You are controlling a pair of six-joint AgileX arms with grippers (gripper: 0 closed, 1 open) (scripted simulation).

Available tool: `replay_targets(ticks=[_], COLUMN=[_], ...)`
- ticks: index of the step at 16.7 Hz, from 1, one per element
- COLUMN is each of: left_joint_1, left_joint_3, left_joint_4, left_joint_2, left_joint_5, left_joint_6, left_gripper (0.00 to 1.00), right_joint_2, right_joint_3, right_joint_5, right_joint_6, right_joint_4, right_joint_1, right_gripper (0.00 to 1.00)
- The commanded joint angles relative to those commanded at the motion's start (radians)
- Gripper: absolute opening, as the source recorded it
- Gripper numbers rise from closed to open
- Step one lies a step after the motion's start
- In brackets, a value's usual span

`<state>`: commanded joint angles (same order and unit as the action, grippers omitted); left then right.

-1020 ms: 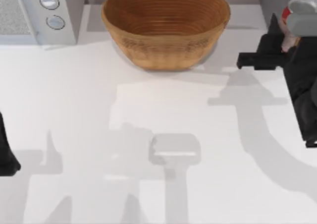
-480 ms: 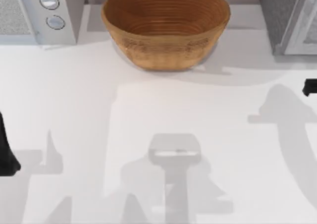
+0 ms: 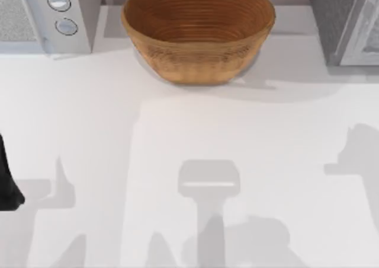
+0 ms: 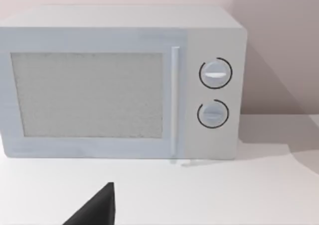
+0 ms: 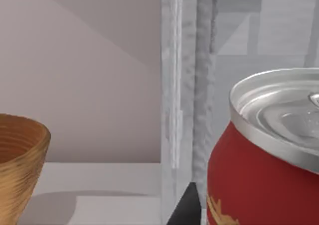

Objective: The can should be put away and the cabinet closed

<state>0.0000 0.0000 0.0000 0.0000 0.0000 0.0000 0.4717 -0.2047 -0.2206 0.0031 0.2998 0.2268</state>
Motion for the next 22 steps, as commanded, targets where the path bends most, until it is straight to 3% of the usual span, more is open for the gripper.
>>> replay_targets(ticks=[5, 9, 17, 22], left_joint_1=[0.0, 0.0, 0.0, 0.0], left_joint_3=[0.0, 0.0, 0.0, 0.0], left_joint_4=[0.0, 0.0, 0.0, 0.0], left_joint_2=[0.0, 0.0, 0.0, 0.0], left_joint_5=[0.0, 0.0, 0.0, 0.0], left_joint_6=[0.0, 0.0, 0.0, 0.0], left_gripper=[1.0, 1.0, 1.0, 1.0], right_joint_2=[-0.337, -0.464, -0.463, -0.339], right_joint_3=[0.127, 0.2, 0.196, 0.032], right_joint_5=[0.145, 0.216, 0.219, 0.201], right_joint_6=[-0.003, -0.003, -0.001, 0.002], right_joint_4=[-0.206, -0.295, -0.3, -0.339], right_joint_1=[-0.146, -0.222, -0.223, -0.206], right_gripper=[0.0, 0.0, 0.0, 0.0])
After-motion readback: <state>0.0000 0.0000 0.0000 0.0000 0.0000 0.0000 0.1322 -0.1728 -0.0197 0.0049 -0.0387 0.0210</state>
